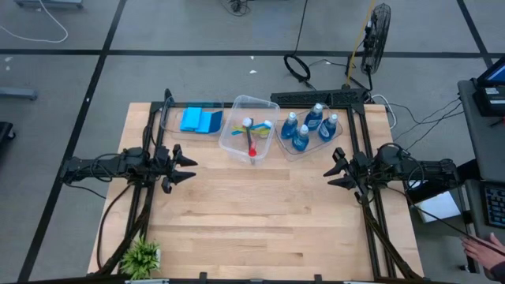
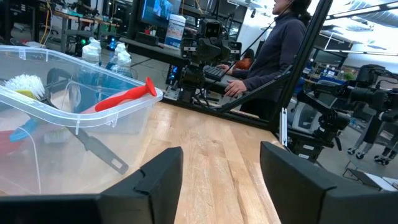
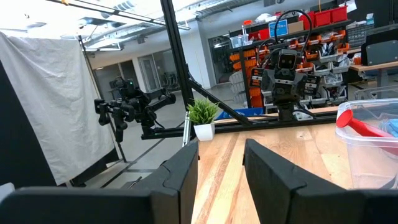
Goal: Pick & Place Kitchen Sink Supplies
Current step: Return to Home Position
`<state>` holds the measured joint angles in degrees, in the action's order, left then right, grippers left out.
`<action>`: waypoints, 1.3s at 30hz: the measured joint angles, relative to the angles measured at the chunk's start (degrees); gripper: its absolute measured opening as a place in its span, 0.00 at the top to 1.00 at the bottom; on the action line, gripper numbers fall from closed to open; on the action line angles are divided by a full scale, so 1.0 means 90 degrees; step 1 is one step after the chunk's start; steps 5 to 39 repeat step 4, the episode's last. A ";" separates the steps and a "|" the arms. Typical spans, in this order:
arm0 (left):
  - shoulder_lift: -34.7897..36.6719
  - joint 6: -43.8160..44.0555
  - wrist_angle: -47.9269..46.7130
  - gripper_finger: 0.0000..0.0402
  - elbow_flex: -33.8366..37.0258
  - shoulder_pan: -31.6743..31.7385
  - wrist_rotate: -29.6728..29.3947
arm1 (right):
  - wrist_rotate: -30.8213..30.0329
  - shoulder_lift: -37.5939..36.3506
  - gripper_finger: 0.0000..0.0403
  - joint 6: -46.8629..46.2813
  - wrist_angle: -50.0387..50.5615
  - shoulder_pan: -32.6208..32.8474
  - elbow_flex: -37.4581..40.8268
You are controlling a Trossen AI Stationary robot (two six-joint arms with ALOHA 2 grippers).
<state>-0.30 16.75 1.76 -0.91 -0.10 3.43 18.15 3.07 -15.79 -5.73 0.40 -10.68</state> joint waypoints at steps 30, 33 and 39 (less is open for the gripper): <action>0.0000 0.0000 0.0000 0.45 0.0000 0.0000 0.0002 | -0.0001 0.0000 0.71 0.0001 0.0001 0.0002 0.0000; 0.0000 0.0000 0.0000 0.45 0.0000 0.0000 0.0002 | -0.0001 0.0000 0.71 0.0001 0.0001 0.0002 0.0000; 0.0000 0.0000 0.0000 0.45 0.0000 0.0000 0.0002 | -0.0001 0.0000 0.71 0.0001 0.0001 0.0002 0.0000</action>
